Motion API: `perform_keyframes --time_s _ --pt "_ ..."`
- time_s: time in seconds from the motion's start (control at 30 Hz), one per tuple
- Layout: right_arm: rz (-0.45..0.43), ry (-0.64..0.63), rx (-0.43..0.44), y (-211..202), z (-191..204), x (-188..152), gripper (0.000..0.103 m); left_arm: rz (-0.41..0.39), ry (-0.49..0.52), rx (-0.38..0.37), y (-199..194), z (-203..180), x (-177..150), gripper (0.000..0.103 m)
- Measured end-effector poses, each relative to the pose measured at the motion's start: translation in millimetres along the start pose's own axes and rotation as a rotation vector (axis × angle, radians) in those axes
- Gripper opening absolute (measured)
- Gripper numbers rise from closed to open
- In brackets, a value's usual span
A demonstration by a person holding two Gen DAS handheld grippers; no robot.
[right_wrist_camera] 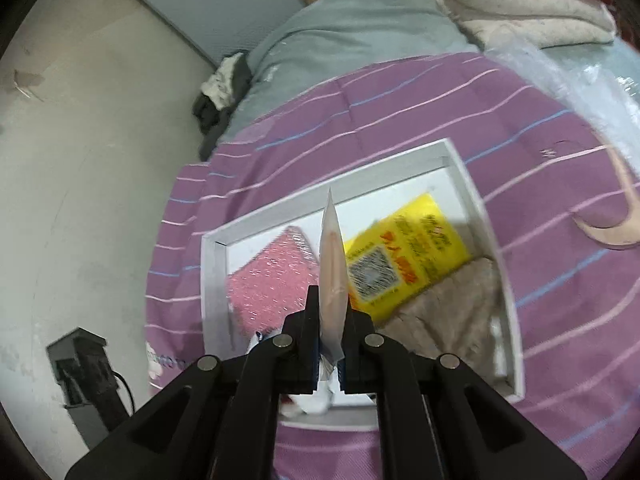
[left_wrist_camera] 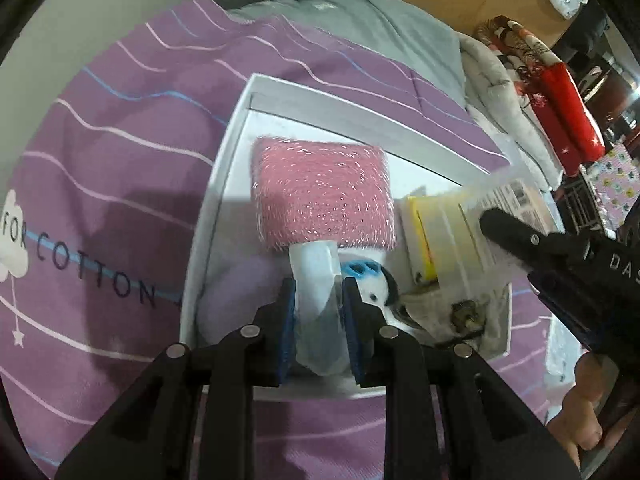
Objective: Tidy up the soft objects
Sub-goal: 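Carry the pouch into the box with left tool while right tool carries the bagged item, then release the pouch in the box with left tool while right tool releases the bagged item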
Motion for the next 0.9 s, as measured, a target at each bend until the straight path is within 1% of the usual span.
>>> perform_keyframes --time_s 0.07,0.1,0.13,0.17,0.2,0.23,0.27,0.3,0.33,0.37,0.43,0.57,0.63,0.7,0.73,0.77,0.8,0.83,0.87,0.9 --pt "-0.045 -0.007 0.035 6 2 5 0.006 -0.019 -0.012 0.005 -1 0 2 0.025" --pt "-0.073 -0.014 0.032 6 2 8 0.006 -0.025 -0.026 0.004 0 1 3 0.025" --pt "-0.115 -0.035 0.007 6 0 12 0.006 -0.023 -0.041 0.0 1 2 3 0.027" --pt "-0.137 -0.057 -0.022 5 -2 14 0.006 -0.014 -0.054 -0.008 2 3 2 0.036" --pt "-0.155 -0.088 -0.062 5 -3 15 0.008 -0.007 -0.061 -0.017 2 4 2 0.041" --pt "-0.161 -0.105 -0.088 4 -4 15 0.015 -0.003 -0.065 -0.04 1 3 2 0.046" --pt "-0.165 -0.115 -0.106 4 -6 15 0.03 -0.003 -0.069 -0.057 -1 3 2 0.05" --pt "-0.179 -0.12 -0.121 2 -7 15 0.039 -0.007 -0.07 -0.057 -3 3 2 0.051" --pt "-0.201 -0.121 -0.123 -2 -8 17 0.054 -0.015 -0.067 -0.047 -5 3 3 0.054" --pt "-0.227 -0.122 -0.124 -5 -8 18 0.059 -0.023 -0.063 -0.034 -6 4 3 0.056" --pt "-0.271 -0.127 -0.142 -15 -10 20 0.06 -0.026 -0.056 -0.011 -7 5 3 0.056" --pt "-0.308 -0.153 -0.197 -26 -12 25 0.061 -0.024 -0.049 0.003 -7 4 3 0.056" --pt "-0.29 -0.173 -0.216 -28 -13 23 0.061 -0.032 -0.037 0.022 -9 4 3 0.056" --pt "-0.244 -0.186 -0.206 -25 -11 17 0.06 -0.037 -0.029 0.042 -10 5 3 0.056" --pt "-0.219 -0.191 -0.177 -21 -7 14 0.051 -0.038 -0.03 0.052 -10 6 4 0.056" --pt "-0.194 -0.194 -0.155 -16 -4 12 0.024 -0.04 -0.031 0.057 -11 7 4 0.056" --pt "-0.153 -0.194 -0.139 -9 -2 9 0.012 -0.043 -0.033 0.055 -12 8 4 0.056" --pt "-0.086 -0.174 -0.118 2 -2 4 0.005 -0.044 -0.037 0.051 -13 9 5 0.056" --pt "-0.046 -0.143 -0.103 9 -5 0 0.005 -0.046 -0.045 0.045 -14 10 5 0.056" --pt "-0.007 -0.079 -0.089 19 -13 -3 0.005 -0.048 -0.053 0.038 -15 12 6 0.056"
Point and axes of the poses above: each gripper's, at about its wrist camera, not at the fingertips, and y roughly the way its jaws point, z to its left, x to its top, the point moved 10 cm from there along y, roughly the way its jaws point, and after that the axes turned 11 degrees about x, right-handed, at the moved point
